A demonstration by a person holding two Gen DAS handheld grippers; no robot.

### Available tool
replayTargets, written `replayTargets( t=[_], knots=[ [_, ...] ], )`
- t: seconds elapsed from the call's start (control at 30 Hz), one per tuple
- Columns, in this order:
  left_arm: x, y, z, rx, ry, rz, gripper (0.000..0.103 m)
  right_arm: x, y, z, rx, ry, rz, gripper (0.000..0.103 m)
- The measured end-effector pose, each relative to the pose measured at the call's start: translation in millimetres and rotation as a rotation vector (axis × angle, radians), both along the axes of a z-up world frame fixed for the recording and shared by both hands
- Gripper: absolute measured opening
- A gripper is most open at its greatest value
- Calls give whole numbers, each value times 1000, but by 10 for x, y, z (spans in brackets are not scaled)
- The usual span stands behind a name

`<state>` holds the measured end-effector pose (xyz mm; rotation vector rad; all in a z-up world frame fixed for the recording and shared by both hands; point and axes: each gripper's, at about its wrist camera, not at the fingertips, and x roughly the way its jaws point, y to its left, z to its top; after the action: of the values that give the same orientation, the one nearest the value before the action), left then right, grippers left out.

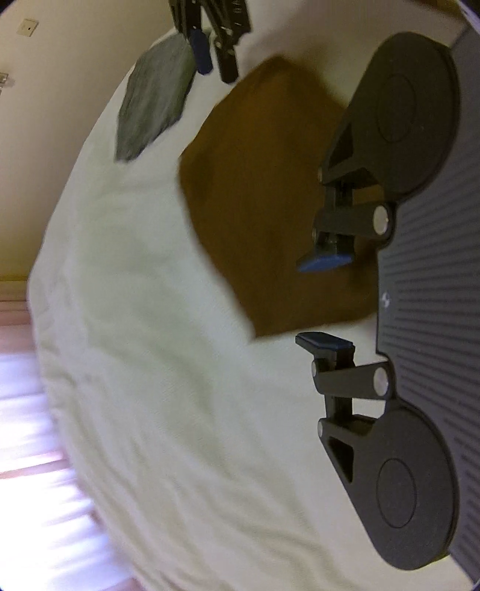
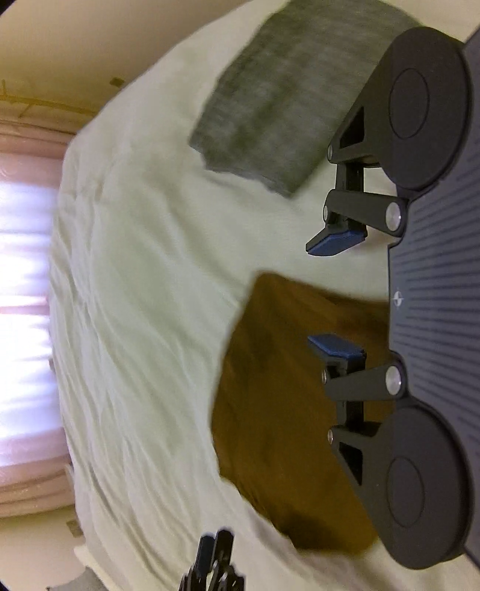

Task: Fold clothes
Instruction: 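Pull both grippers back from the folded shorts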

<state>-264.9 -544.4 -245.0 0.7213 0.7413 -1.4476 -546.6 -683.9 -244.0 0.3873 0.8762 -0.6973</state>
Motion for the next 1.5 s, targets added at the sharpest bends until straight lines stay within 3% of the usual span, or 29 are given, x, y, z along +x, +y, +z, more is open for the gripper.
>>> replayTargets(
  t=[0.27, 0.33, 0.47, 0.53, 0.6, 0.8, 1.07, 1.27, 1.5],
  knots=[
    [-404, 681, 248, 78, 53, 102, 48, -182, 816, 214, 182, -28, -33, 69],
    [-462, 835, 363, 75, 51, 128, 61, -216, 980, 287, 208, -35, -55, 71],
    [-508, 1061, 587, 59, 41, 177, 72, -319, 1218, 465, 240, -51, -99, 83],
    [-518, 1139, 682, 54, 32, 190, 90, -347, 1316, 554, 243, -57, -113, 88],
    [-532, 1194, 752, 48, 18, 186, 101, -385, 1392, 658, 246, -62, -121, 89],
    [-494, 1305, 854, 85, 16, 134, 102, -422, 1541, 948, 233, -22, -212, 94],
    [-332, 1571, 1036, 55, 25, -7, 102, -307, 1887, 1260, 205, 36, -385, 96],
    [-152, 1696, 1069, 37, 20, -47, 102, -125, 2222, 1431, 177, 32, -422, 97],
    [-112, 1641, 1050, 34, 6, -50, 102, -19, 2286, 1439, 173, 31, -437, 98]
  ],
)
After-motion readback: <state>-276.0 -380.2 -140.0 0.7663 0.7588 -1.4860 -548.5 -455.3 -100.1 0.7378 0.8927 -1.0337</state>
